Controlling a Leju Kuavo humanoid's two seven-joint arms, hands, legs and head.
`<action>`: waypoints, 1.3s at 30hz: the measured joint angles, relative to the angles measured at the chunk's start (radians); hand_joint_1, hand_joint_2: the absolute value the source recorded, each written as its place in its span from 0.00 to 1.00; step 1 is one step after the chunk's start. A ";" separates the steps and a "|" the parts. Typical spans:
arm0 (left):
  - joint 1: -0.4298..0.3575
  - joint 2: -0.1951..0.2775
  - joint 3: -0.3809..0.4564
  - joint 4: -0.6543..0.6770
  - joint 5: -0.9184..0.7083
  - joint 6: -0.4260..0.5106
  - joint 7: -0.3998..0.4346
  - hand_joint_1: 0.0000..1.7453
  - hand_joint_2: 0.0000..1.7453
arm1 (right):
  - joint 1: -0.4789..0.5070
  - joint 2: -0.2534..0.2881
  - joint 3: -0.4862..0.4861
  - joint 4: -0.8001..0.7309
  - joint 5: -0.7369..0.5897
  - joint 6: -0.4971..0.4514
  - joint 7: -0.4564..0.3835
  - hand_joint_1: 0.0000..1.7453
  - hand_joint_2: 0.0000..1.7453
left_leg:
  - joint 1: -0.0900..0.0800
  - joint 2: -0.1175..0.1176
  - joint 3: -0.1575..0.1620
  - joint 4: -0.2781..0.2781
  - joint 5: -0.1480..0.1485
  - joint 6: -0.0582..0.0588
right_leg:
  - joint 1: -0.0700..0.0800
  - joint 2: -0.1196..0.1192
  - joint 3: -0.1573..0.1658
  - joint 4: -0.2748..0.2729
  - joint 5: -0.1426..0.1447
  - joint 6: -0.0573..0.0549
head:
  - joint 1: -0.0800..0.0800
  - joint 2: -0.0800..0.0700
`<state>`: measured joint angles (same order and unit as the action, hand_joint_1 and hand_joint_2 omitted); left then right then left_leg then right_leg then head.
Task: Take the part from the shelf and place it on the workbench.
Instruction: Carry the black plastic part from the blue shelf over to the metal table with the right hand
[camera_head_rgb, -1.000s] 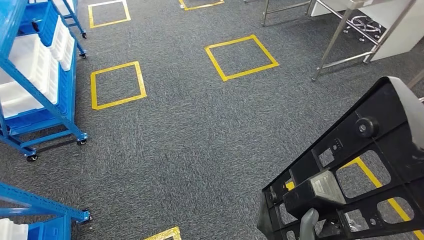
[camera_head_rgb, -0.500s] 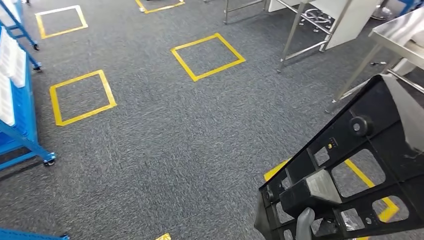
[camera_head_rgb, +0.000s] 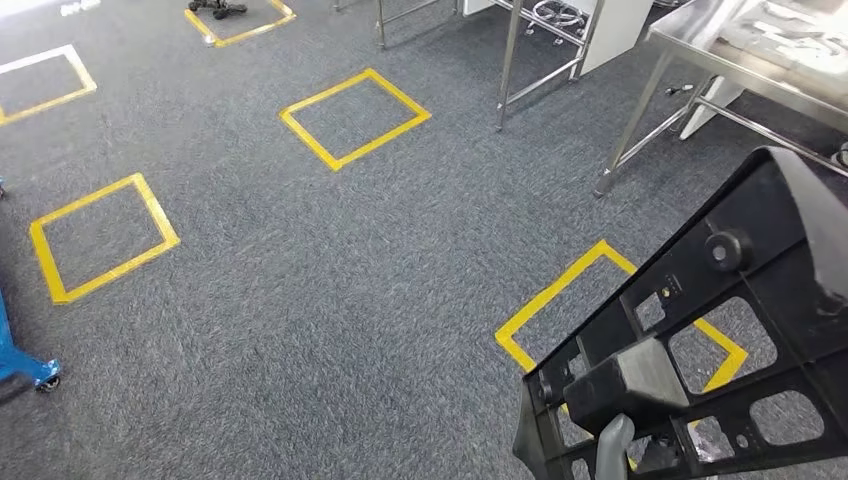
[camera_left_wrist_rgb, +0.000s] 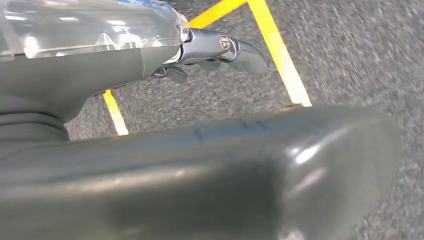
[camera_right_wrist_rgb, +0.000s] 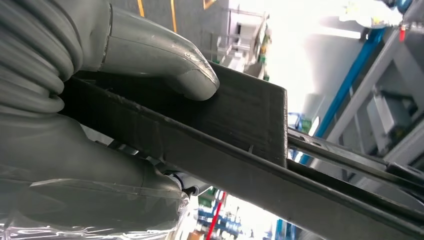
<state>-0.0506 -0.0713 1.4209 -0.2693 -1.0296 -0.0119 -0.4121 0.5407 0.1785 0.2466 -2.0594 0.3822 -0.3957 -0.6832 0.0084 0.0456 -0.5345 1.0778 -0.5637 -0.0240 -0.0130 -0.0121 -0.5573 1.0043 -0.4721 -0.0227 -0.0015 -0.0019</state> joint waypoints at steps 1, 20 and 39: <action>0.001 0.000 0.000 0.000 -0.001 0.000 0.000 0.00 0.00 | -0.001 0.000 0.001 0.000 0.000 0.000 0.000 1.00 1.00 | 0.001 -0.022 -0.031 0.067 -0.035 -0.002 | 0.001 0.009 -0.001 0.000 0.001 -0.004 | -0.001 0.000; 0.009 -0.003 0.000 0.000 -0.016 -0.005 -0.007 0.00 0.00 | -0.019 -0.004 0.019 0.002 0.021 -0.015 0.030 1.00 1.00 | 0.005 0.001 0.009 -0.081 0.077 0.042 | -0.004 0.018 -0.122 0.253 -0.106 0.054 | 0.005 0.000; 0.009 -0.009 0.000 0.000 -0.021 -0.016 -0.012 0.00 0.00 | -0.026 -0.006 0.026 0.002 0.021 -0.016 0.045 1.00 1.00 | 0.004 -0.089 -0.013 -0.013 0.056 0.010 | 0.009 0.097 -0.010 0.024 -0.005 0.000 | 0.000 0.000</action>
<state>-0.0417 -0.0804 1.4210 -0.2689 -1.0502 -0.0282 -0.4242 0.5152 0.1720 0.2723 -2.0569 0.4032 -0.4121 -0.6385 0.0125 -0.0432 -0.5473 1.0643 -0.5072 -0.0139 -0.0045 0.0850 -0.5672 1.0283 -0.4768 -0.0222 -0.0019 -0.0019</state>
